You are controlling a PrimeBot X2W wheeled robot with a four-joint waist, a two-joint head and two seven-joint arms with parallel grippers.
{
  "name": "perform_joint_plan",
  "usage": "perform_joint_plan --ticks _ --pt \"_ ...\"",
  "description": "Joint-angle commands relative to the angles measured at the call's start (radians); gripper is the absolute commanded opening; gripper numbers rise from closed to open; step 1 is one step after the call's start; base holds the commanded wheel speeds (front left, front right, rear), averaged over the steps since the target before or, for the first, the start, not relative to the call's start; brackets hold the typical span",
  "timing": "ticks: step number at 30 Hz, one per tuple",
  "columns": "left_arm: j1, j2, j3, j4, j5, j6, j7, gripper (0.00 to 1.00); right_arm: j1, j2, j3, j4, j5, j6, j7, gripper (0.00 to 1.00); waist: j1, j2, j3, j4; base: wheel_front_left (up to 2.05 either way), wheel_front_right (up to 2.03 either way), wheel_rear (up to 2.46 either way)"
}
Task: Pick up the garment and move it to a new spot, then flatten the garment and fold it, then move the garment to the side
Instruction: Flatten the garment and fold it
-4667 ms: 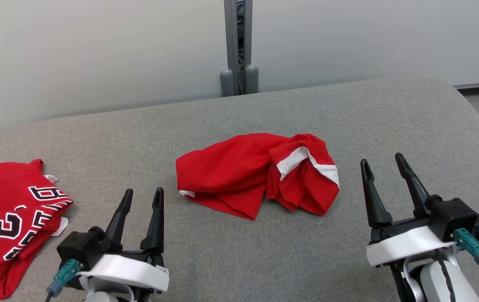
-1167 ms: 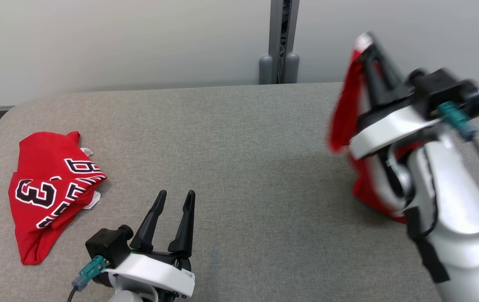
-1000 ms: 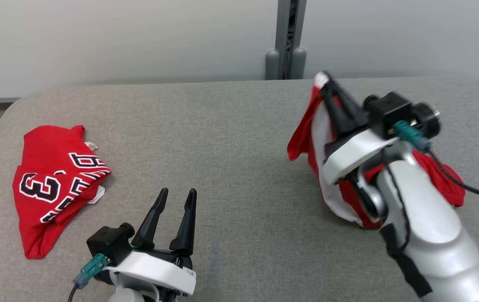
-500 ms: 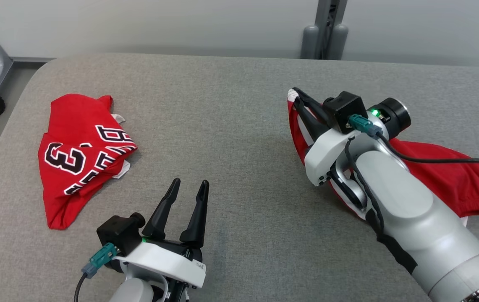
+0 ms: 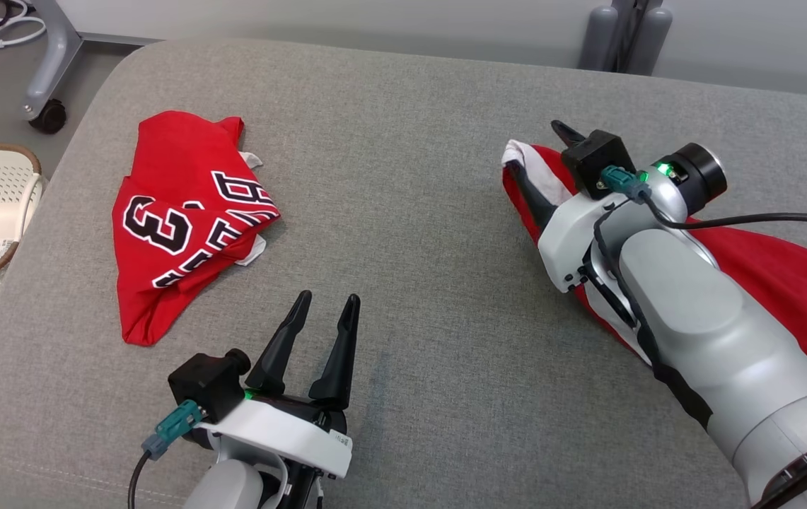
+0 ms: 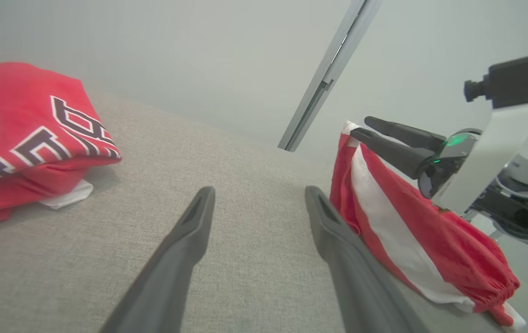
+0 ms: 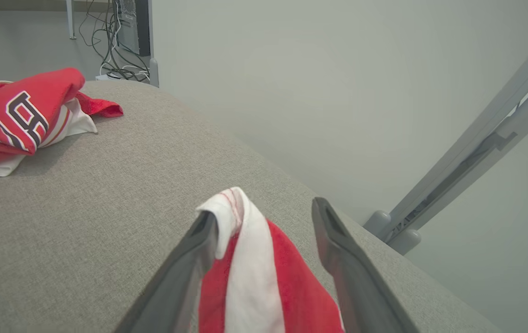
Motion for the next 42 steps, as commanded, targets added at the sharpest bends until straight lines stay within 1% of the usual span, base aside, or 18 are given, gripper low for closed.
perform_joint_plan --ticks 1,6,13,15,18,22,26,27,30,33,37,42 --pt "-0.012 0.004 0.003 -0.003 0.000 0.001 -0.003 1.00 -0.008 -0.002 0.020 0.009 0.019 0.002 -0.003 1.00 0.0000 0.0000 0.002 -0.001 0.00 0.00 0.00" --pt "-0.007 0.004 0.011 0.004 0.007 0.003 -0.003 1.00 -0.013 -0.004 0.062 0.022 0.047 0.002 -0.004 1.00 0.0000 0.0000 -0.004 -0.022 0.00 0.00 0.00" --pt "-0.007 0.004 0.029 0.017 0.016 -0.001 -0.003 1.00 0.002 -0.003 0.149 -0.010 0.126 0.002 0.000 1.00 0.0000 0.0000 -0.046 -0.072 0.00 0.00 0.00" --pt "0.004 0.004 0.035 0.016 0.019 -0.001 -0.003 1.00 -0.009 -0.005 0.148 -0.012 0.147 0.002 -0.003 1.00 0.0000 0.0000 -0.061 -0.088 0.00 0.00 0.00" --pt "0.022 0.004 0.047 0.016 0.021 0.001 -0.003 1.00 -0.013 -0.003 0.121 -0.035 0.168 0.002 -0.006 1.00 0.0000 0.0000 -0.088 -0.114 0.00 0.00 0.00" --pt "0.039 0.004 0.067 0.011 0.027 0.006 -0.003 1.00 0.031 -0.042 0.011 -0.151 0.167 0.002 -0.005 1.00 0.0000 0.0000 -0.123 -0.154 0.00 0.00 0.00" --pt "0.056 0.004 0.090 0.000 0.030 0.009 -0.003 1.00 0.119 -0.071 -0.139 -0.314 0.136 0.002 -0.005 1.00 0.0000 0.0000 -0.149 -0.199 0.00 0.00 0.00" --pt "0.057 0.004 0.101 -0.005 0.035 0.010 -0.003 1.00 0.182 -0.084 -0.212 -0.399 0.111 0.002 -0.004 1.00 0.0000 0.0000 -0.154 -0.219 0.00 0.00 0.00" --pt "0.063 0.004 0.118 -0.010 0.041 0.010 -0.003 1.00 0.286 -0.091 -0.304 -0.528 0.071 0.002 -0.003 1.00 0.0000 0.0000 -0.163 -0.247 0.00 0.00 0.00" --pt "0.069 0.004 0.133 -0.018 0.040 0.008 -0.003 1.00 0.401 -0.090 -0.378 -0.649 0.022 0.002 -0.003 1.00 0.0000 0.0000 -0.173 -0.273 0.00 0.00 0.00" --pt "0.081 0.004 0.150 -0.030 0.047 0.005 -0.003 1.00 0.562 -0.078 -0.467 -0.793 -0.006 0.002 -0.003 1.00 0.0000 0.0000 -0.185 -0.302 0.00 0.00 0.00" --pt "0.091 0.004 0.169 -0.053 0.058 0.000 -0.003 1.00 0.752 -0.069 -0.537 -0.919 -0.035 0.002 -0.003 1.00 0.0000 0.0000 -0.191 -0.327 0.00 0.00 0.00"
